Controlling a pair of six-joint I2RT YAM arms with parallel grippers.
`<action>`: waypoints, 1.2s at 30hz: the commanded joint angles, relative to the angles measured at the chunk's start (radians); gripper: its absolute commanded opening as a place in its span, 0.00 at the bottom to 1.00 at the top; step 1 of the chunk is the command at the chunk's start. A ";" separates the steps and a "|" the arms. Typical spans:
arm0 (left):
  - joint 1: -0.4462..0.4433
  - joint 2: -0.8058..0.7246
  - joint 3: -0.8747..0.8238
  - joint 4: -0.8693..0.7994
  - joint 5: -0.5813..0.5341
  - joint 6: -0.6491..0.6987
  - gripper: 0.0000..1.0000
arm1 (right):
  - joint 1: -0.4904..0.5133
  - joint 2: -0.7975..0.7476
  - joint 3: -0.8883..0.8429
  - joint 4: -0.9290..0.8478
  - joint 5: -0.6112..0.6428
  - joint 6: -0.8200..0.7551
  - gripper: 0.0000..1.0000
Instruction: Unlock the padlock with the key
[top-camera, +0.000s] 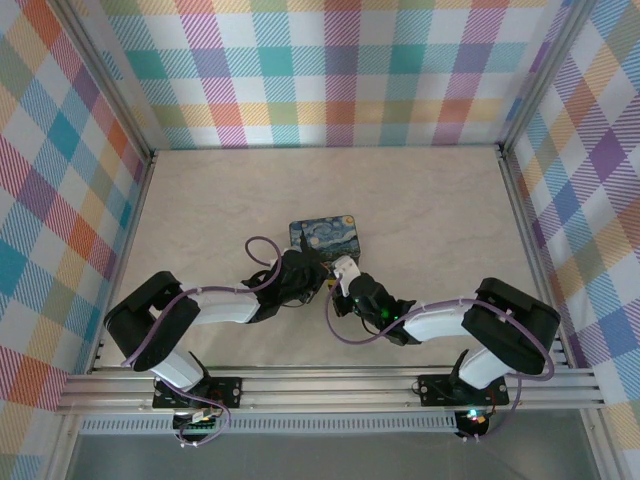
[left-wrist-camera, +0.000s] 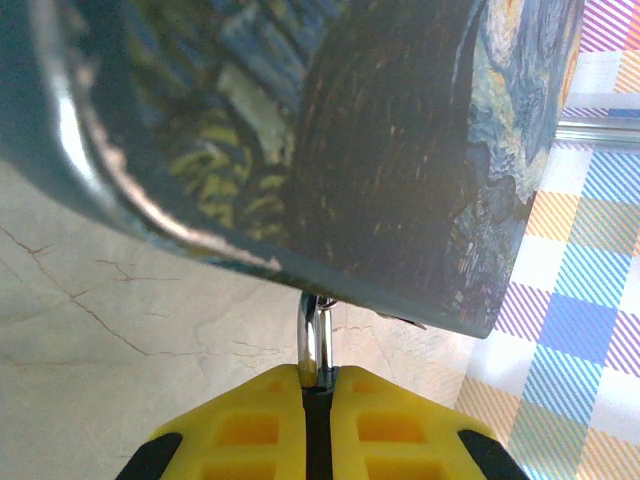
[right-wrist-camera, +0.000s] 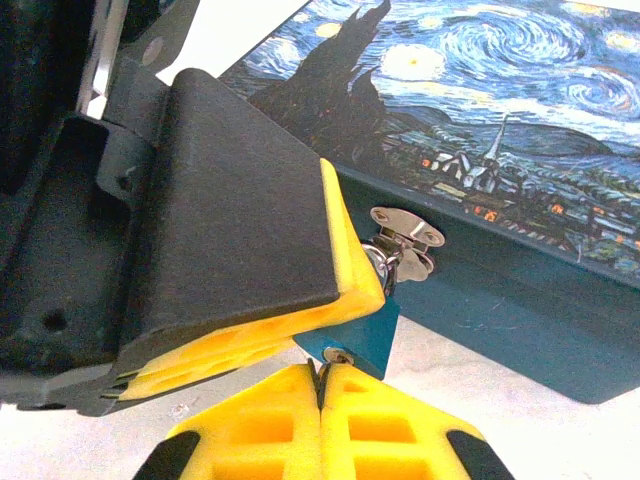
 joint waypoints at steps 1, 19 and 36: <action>-0.008 -0.008 0.025 0.045 0.052 0.002 0.05 | -0.002 0.005 0.017 0.032 -0.045 0.080 0.00; -0.006 -0.036 0.028 0.007 0.042 0.033 0.11 | -0.019 -0.008 0.051 -0.091 -0.071 0.116 0.00; 0.042 -0.103 0.001 -0.059 0.062 0.088 0.31 | -0.035 -0.009 0.050 -0.122 -0.094 0.114 0.00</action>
